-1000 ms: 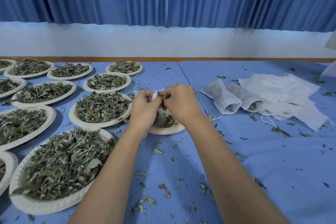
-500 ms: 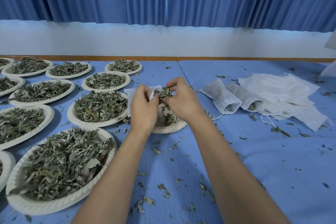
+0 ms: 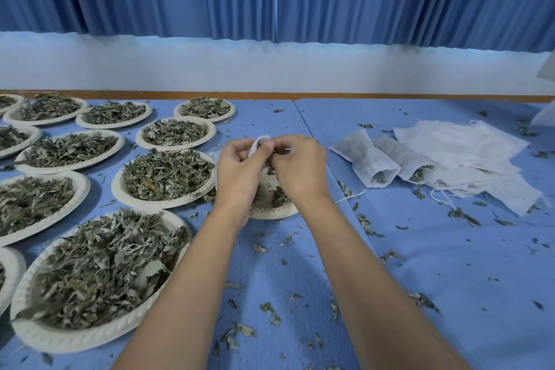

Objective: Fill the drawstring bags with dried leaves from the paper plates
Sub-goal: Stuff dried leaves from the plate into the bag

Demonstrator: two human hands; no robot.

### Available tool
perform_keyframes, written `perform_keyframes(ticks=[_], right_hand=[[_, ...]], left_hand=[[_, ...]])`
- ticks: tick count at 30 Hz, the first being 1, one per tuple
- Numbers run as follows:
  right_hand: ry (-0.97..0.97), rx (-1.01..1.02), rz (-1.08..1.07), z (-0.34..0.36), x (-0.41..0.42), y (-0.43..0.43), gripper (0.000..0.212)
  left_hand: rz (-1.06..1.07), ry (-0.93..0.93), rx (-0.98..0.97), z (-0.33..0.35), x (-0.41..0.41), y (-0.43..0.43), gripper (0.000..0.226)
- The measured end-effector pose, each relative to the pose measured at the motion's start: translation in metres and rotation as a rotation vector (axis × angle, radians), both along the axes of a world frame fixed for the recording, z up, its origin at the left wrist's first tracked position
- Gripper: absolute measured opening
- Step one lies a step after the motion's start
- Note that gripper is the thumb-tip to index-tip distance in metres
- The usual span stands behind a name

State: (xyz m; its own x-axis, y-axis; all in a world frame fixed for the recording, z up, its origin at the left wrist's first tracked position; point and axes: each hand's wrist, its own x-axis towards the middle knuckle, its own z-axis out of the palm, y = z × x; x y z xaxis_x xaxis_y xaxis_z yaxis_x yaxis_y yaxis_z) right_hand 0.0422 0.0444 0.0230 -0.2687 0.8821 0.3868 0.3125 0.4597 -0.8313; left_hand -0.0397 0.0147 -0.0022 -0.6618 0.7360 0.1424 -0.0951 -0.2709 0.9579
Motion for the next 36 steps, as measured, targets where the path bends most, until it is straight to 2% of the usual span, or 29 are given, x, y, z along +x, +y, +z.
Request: perform_keyframes(ticks=[7,10,12,16,20,28,32,36], right_hand=[[0.069,-0.11,0.007,0.0,0.005,0.003,0.026],[0.143,-0.164,0.063,0.004,0.007,0.004,0.017],[0.117,-0.171,0.102,0.006,0.009,0.006,0.015],[0.076,-0.276,0.268,0.011,0.016,0.01,0.028],[0.08,-0.355,0.297,0.013,0.019,0.011,0.037],[-0.028,-0.13,0.185,0.015,0.015,0.009,0.031],[0.039,-0.274,0.246,0.014,0.019,0.011,0.029],[0.085,-0.286,0.251,0.01,0.02,0.014,0.025]], left_hand=[[-0.049,0.028,-0.002,0.0,-0.004,-0.005,0.02],[-0.093,-0.016,-0.001,0.001,-0.004,-0.006,0.018],[-0.122,-0.054,0.001,0.002,-0.006,-0.007,0.019],[-0.138,-0.143,0.003,0.002,-0.011,-0.008,0.022],[-0.149,-0.166,-0.011,0.001,-0.014,-0.009,0.022],[-0.099,-0.086,-0.04,-0.001,-0.014,-0.008,0.025],[-0.125,-0.098,-0.022,0.0,-0.016,-0.01,0.024],[-0.16,-0.102,-0.013,0.001,-0.015,-0.01,0.022]])
